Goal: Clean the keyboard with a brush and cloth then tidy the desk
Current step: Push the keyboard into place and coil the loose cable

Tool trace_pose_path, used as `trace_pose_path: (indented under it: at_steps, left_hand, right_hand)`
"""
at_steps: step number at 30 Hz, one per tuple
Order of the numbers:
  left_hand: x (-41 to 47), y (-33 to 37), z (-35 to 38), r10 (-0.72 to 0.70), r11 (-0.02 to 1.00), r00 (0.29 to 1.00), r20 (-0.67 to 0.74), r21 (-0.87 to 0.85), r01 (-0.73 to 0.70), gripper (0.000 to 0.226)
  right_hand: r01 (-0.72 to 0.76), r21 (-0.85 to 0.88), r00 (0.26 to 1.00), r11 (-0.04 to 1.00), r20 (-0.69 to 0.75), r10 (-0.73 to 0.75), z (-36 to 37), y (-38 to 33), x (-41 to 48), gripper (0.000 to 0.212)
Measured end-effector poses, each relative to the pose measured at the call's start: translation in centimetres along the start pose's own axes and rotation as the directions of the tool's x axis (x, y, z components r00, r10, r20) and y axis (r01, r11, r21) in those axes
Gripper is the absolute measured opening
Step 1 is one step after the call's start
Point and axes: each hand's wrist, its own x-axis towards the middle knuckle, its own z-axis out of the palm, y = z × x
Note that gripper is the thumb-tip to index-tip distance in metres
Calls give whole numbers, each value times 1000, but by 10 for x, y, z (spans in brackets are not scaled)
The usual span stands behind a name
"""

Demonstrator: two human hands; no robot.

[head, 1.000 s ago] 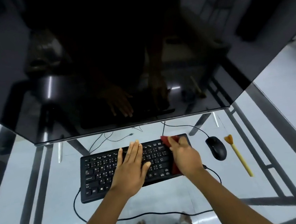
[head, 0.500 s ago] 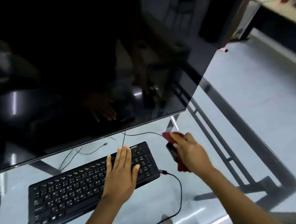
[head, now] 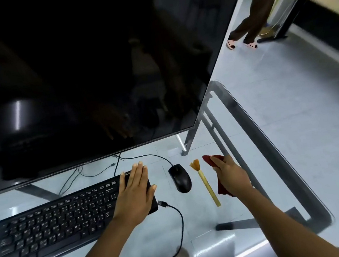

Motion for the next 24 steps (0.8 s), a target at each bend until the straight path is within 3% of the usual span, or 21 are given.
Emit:
trace_pose_path:
  at_steps: [2, 7, 9, 15, 19, 24]
  left_hand:
    - [3, 4, 0, 1, 1000, 1000, 3, 1, -1, 68]
    - [4, 5, 0, -12, 1000, 1000, 7, -25, 12, 70]
    - [0, 1, -4, -33, 999, 999, 8, -32, 33, 70]
    - [-32, -39, -28, -195, 977, 981, -21, -95, 192, 73]
    - [-76, -87, -42, -395, 909, 915, -78, -179, 377, 82]
    - [-142, -147, -52, -579, 797, 813, -66, -254, 547, 119]
  right_hand:
    - [68, -128, 992, 989, -95, -80, 7, 5, 1, 44]
    - [245, -142, 886, 959, -369, -281, 8, -10, 4, 47]
    - [348, -161, 842, 924, -380, -384, 6, -32, 2, 47]
    - [501, -35, 827, 865, -273, -491, 26, -122, -20, 48]
    - [516, 31, 851, 856, -137, -507, 56, -167, -41, 55]
    - [370, -15, 916, 929, 172, -362, 82, -179, -62, 106]
